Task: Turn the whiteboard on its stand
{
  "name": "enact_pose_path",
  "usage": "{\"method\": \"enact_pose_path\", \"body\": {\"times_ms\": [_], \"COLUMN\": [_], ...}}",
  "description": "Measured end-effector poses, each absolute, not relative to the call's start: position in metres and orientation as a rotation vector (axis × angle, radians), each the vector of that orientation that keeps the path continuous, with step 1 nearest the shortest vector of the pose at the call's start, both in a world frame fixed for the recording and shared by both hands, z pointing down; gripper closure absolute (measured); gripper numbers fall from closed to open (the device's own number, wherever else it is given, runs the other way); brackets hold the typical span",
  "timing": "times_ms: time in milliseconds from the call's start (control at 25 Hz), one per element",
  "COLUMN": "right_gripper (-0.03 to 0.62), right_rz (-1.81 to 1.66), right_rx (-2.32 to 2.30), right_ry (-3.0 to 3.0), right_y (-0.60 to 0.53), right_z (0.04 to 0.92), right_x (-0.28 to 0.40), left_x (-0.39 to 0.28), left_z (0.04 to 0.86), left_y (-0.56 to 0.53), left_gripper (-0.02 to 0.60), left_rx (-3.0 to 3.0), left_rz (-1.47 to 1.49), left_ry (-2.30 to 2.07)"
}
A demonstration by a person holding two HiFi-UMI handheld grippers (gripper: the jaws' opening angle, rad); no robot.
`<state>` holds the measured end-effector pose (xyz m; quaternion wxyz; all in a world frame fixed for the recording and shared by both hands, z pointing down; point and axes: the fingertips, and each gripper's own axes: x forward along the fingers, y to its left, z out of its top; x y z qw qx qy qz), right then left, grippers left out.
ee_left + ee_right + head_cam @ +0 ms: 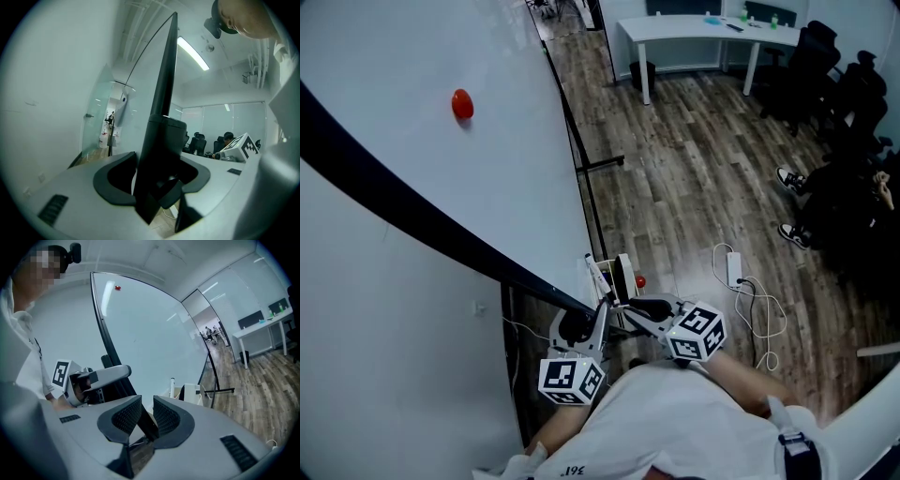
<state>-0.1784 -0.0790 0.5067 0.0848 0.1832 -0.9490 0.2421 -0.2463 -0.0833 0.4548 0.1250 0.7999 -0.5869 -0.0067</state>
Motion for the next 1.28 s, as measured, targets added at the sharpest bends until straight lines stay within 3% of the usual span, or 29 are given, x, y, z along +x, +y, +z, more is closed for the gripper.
{"method": "enact_pose_path", "body": {"times_ms": [440,1280], "right_gripper": [0.497,0.497], "right_rz": [0.584,0.622], "right_rx": [0.242,0.329], "right_ry": [-2.805,-2.779], "right_y": [-0.044,-0.056], "right_z": [0.513,0.520], "right_x": [-0.211,-0.205], "left_x": [-0.241,-0.256], "left_z": [0.454,0.455], "left_y": [-0.078,-0.102], "left_gripper": [0.354,0.350], "left_rx": [2.333,2.342], "left_rz": [-0.027,-0.059], "left_ry": [-1.707,-1.725]}}
